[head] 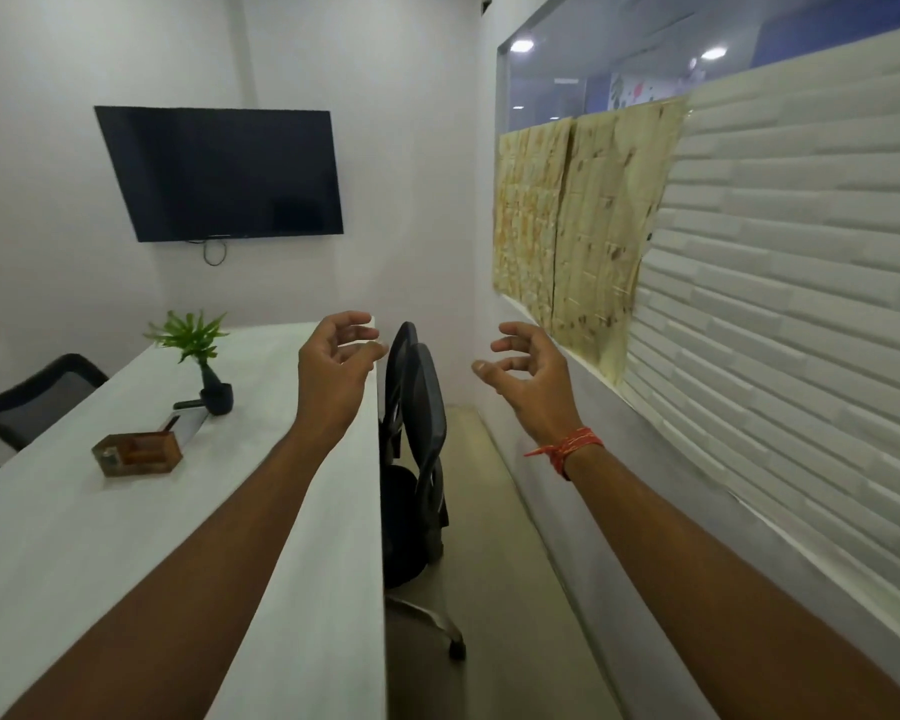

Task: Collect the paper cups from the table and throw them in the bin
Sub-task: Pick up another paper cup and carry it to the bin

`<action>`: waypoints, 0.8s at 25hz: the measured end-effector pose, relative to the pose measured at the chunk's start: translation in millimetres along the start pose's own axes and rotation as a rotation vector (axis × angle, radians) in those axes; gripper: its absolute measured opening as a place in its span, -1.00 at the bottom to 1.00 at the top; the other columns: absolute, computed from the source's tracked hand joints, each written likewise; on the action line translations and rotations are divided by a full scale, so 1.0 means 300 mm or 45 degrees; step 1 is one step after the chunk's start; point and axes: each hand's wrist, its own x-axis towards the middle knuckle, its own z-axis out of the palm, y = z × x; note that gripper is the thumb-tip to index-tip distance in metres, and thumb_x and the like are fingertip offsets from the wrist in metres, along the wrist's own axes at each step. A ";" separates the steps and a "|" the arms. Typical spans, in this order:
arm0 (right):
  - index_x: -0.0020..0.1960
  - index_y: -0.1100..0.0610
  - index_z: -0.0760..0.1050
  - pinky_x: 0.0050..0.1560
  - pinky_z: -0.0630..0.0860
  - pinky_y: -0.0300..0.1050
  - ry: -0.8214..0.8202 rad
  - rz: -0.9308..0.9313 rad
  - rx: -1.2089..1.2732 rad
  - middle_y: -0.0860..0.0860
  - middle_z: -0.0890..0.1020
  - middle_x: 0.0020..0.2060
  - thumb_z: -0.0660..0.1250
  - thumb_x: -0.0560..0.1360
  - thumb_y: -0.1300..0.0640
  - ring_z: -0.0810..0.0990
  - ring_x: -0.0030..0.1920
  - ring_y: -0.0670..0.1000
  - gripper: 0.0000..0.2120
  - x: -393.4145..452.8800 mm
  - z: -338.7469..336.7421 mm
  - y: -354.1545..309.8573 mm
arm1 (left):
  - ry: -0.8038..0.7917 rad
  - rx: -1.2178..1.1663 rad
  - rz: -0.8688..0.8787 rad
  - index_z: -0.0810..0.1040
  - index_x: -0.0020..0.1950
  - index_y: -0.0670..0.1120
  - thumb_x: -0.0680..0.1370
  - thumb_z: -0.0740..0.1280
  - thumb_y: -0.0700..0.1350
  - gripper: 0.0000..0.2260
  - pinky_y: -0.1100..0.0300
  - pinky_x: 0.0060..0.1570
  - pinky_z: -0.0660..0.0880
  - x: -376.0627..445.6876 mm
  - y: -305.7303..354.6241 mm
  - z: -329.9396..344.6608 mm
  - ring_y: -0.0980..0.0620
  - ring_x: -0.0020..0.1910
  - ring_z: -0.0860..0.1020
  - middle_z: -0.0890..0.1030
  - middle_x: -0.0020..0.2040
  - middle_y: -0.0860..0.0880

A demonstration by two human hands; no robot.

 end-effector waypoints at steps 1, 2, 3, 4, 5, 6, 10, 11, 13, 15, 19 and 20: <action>0.29 0.08 0.45 0.00 0.60 -0.15 -0.007 -0.005 0.004 0.06 0.59 0.15 0.51 0.43 0.06 0.61 0.02 0.01 -0.52 0.098 0.003 0.070 | -0.003 -0.002 0.017 0.55 0.13 0.00 0.50 0.41 -0.20 -0.77 -0.08 0.15 0.60 0.086 -0.061 0.057 -0.01 0.05 0.63 0.64 0.02 0.00; 0.29 0.08 0.45 -0.01 0.60 -0.17 -0.017 -0.004 0.008 0.06 0.59 0.14 0.51 0.43 0.06 0.61 0.01 0.00 -0.52 0.190 0.007 0.139 | 0.006 0.001 0.019 0.56 0.13 0.00 0.50 0.41 -0.20 -0.77 -0.09 0.14 0.60 0.165 -0.118 0.109 -0.01 0.05 0.64 0.64 0.00 0.01; 0.29 0.09 0.45 -0.01 0.60 -0.18 -0.019 -0.011 0.017 0.06 0.59 0.14 0.51 0.43 0.06 0.61 0.01 0.00 -0.52 0.272 0.012 0.195 | 0.016 0.005 0.007 0.56 0.12 -0.01 0.50 0.41 -0.21 -0.77 -0.10 0.14 0.60 0.235 -0.170 0.151 -0.02 0.04 0.64 0.64 0.00 0.01; 0.29 0.09 0.45 -0.01 0.61 -0.17 -0.025 -0.015 0.019 0.06 0.59 0.14 0.51 0.43 0.07 0.62 0.00 0.00 -0.52 0.303 0.012 0.220 | 0.010 0.016 0.001 0.56 0.12 -0.01 0.49 0.41 -0.22 -0.77 -0.11 0.14 0.60 0.257 -0.188 0.168 -0.04 0.04 0.64 0.64 -0.01 0.00; 0.29 0.10 0.45 0.00 0.62 -0.15 -0.053 -0.009 0.042 0.07 0.60 0.13 0.51 0.43 0.07 0.62 0.00 0.00 -0.52 0.471 0.036 0.314 | 0.053 0.030 -0.017 0.56 0.12 -0.02 0.49 0.41 -0.21 -0.77 -0.12 0.13 0.60 0.393 -0.273 0.244 -0.05 0.04 0.64 0.65 0.00 -0.02; 0.29 0.11 0.45 0.01 0.63 -0.13 -0.077 -0.007 0.038 0.07 0.60 0.12 0.51 0.43 0.07 0.63 -0.01 0.00 -0.52 0.593 0.053 0.388 | 0.079 0.032 -0.023 0.56 0.12 -0.03 0.48 0.42 -0.21 -0.77 -0.13 0.12 0.60 0.491 -0.334 0.294 -0.06 0.03 0.64 0.65 0.00 -0.02; 0.29 0.13 0.45 0.01 0.66 0.01 -0.187 0.024 0.078 0.10 0.60 0.13 0.51 0.43 0.07 0.64 0.01 0.07 -0.52 0.993 0.210 0.604 | 0.168 0.103 -0.102 0.57 0.09 0.01 0.47 0.42 -0.19 -0.77 -0.09 0.08 0.62 0.811 -0.535 0.348 -0.04 0.02 0.65 0.66 0.00 -0.01; 0.30 0.14 0.45 0.00 0.67 0.01 -0.235 0.028 0.089 0.10 0.60 0.13 0.51 0.43 0.06 0.64 0.03 0.09 -0.50 1.092 0.279 0.674 | 0.219 0.115 -0.122 0.57 0.09 0.00 0.46 0.43 -0.19 -0.77 -0.08 0.09 0.61 0.902 -0.607 0.344 -0.05 0.02 0.65 0.66 0.00 -0.02; 0.31 0.14 0.44 -0.02 0.67 -0.03 -0.305 0.017 0.102 0.08 0.59 0.13 0.50 0.40 0.03 0.63 0.03 0.10 -0.46 1.236 0.401 0.785 | 0.295 0.128 -0.149 0.59 0.08 0.00 0.45 0.43 -0.18 -0.77 -0.09 0.09 0.61 1.053 -0.738 0.323 -0.06 0.02 0.65 0.67 0.00 -0.05; 0.32 0.16 0.43 -0.03 0.66 -0.08 -0.358 0.018 0.103 0.04 0.58 0.11 0.50 0.40 0.03 0.63 0.02 0.08 -0.45 1.353 0.507 0.902 | 0.317 0.142 -0.188 0.59 0.07 0.00 0.43 0.43 -0.18 -0.76 -0.10 0.09 0.61 1.186 -0.882 0.320 -0.06 0.02 0.65 0.67 0.00 -0.06; 0.29 0.12 0.43 0.01 0.67 -0.01 -0.396 0.093 0.091 0.00 0.57 0.07 0.50 0.40 0.02 0.63 0.02 0.07 -0.47 1.591 0.690 1.127 | 0.318 0.150 -0.302 0.59 0.07 -0.01 0.43 0.44 -0.18 -0.76 -0.11 0.09 0.60 1.440 -1.163 0.347 -0.04 0.00 0.65 0.66 0.00 -0.05; 0.29 0.11 0.44 0.02 0.67 0.01 -0.408 0.116 0.085 -0.01 0.58 0.06 0.50 0.40 0.02 0.63 0.03 0.08 -0.48 1.638 0.717 1.166 | 0.314 0.158 -0.334 0.59 0.07 -0.01 0.43 0.44 -0.18 -0.76 -0.11 0.09 0.60 1.488 -1.208 0.358 -0.03 0.00 0.64 0.66 0.00 -0.05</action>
